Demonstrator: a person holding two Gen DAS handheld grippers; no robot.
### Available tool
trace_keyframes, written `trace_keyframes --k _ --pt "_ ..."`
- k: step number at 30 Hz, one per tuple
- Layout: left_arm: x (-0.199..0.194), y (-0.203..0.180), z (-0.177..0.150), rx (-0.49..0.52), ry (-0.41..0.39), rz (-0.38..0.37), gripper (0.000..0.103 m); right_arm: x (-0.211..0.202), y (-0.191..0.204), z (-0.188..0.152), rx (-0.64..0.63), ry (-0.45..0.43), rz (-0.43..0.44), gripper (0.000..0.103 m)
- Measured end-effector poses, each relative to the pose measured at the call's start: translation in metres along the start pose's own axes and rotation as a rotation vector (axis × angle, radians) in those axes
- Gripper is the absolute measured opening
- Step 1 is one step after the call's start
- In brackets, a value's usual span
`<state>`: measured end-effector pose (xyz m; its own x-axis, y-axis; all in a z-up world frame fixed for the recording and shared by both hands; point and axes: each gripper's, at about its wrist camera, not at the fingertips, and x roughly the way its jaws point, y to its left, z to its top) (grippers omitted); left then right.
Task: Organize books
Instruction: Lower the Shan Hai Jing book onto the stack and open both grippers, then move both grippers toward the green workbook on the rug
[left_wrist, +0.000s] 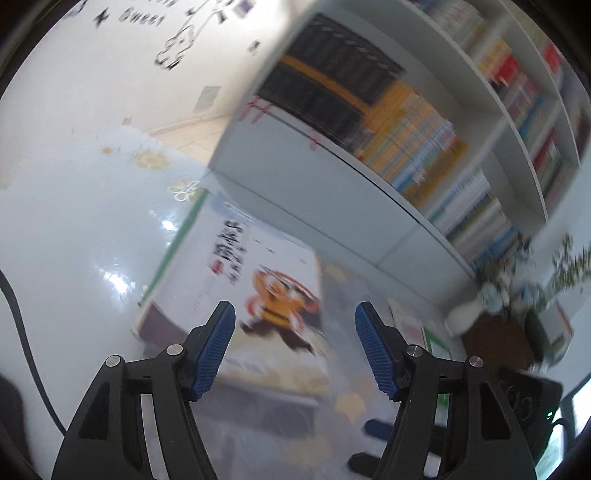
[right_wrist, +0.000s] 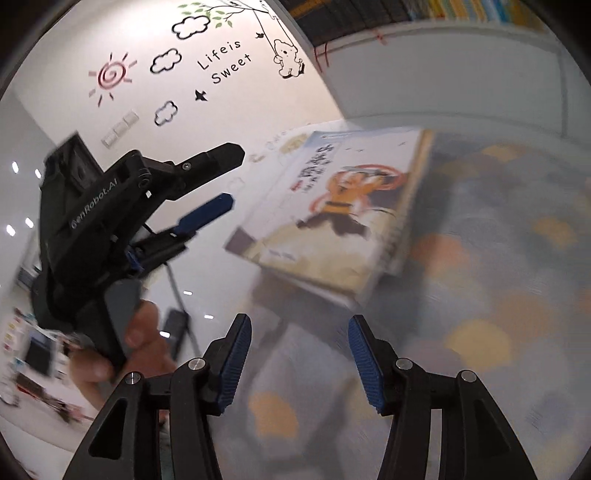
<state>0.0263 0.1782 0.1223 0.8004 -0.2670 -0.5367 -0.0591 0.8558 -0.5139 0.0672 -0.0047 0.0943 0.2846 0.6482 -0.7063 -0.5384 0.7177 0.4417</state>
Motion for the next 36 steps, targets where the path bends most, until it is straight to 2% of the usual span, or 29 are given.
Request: trace_keyframes --k 3,5,6,8,9,13,15,16,18,21,23,25,30,33,36 --pt "-0.02 -0.039 -0.012 0.084 0.006 0.026 0.066 -0.033 0.002 -0.023 -0.055 -0.024 -0.08 0.056" --pt "-0.031 -0.069 -0.022 0.134 0.015 0.001 0.067 -0.058 -0.002 -0.04 -0.087 -0.044 -0.152 0.059" --pt "-0.034 -0.081 -0.026 0.149 0.02 -0.013 0.072 -0.07 -0.005 -0.048 -0.1 -0.057 -0.185 0.06" --pt "-0.036 -0.112 -0.041 0.189 0.044 -0.037 0.077 -0.096 -0.018 -0.065 -0.115 -0.09 -0.284 0.076" --pt "-0.035 -0.124 -0.048 0.211 0.054 -0.044 0.077 -0.107 -0.026 -0.071 -0.106 -0.107 -0.325 0.078" --pt "-0.013 -0.18 -0.093 0.335 0.108 -0.053 0.078 -0.165 -0.088 -0.095 0.004 -0.22 -0.485 0.079" --pt "-0.002 -0.19 -0.117 0.338 0.153 -0.159 0.08 -0.191 -0.12 -0.105 0.063 -0.279 -0.577 0.079" --pt "0.009 -0.194 -0.132 0.322 0.184 -0.211 0.08 -0.204 -0.134 -0.112 0.077 -0.311 -0.657 0.079" --pt "0.028 -0.2 -0.15 0.322 0.225 -0.201 0.08 -0.227 -0.155 -0.123 0.095 -0.337 -0.779 0.079" --pt "0.052 -0.208 -0.17 0.333 0.257 -0.146 0.08 -0.254 -0.179 -0.133 0.126 -0.364 -0.802 0.081" --pt "0.065 -0.211 -0.182 0.357 0.27 -0.112 0.08 -0.268 -0.19 -0.134 0.159 -0.395 -0.795 0.089" --pt "0.074 -0.21 -0.192 0.381 0.269 -0.078 0.08 -0.277 -0.202 -0.133 0.194 -0.429 -0.772 0.089" --pt "0.088 -0.196 -0.201 0.36 0.274 -0.075 0.08 -0.27 -0.229 -0.129 0.243 -0.443 -0.786 0.089" --pt "0.088 -0.193 -0.201 0.35 0.25 -0.054 0.08 -0.261 -0.24 -0.141 0.257 -0.461 -0.788 0.089" --pt "0.09 -0.194 -0.205 0.366 0.263 -0.054 0.08 -0.252 -0.251 -0.147 0.277 -0.421 -0.798 0.089"
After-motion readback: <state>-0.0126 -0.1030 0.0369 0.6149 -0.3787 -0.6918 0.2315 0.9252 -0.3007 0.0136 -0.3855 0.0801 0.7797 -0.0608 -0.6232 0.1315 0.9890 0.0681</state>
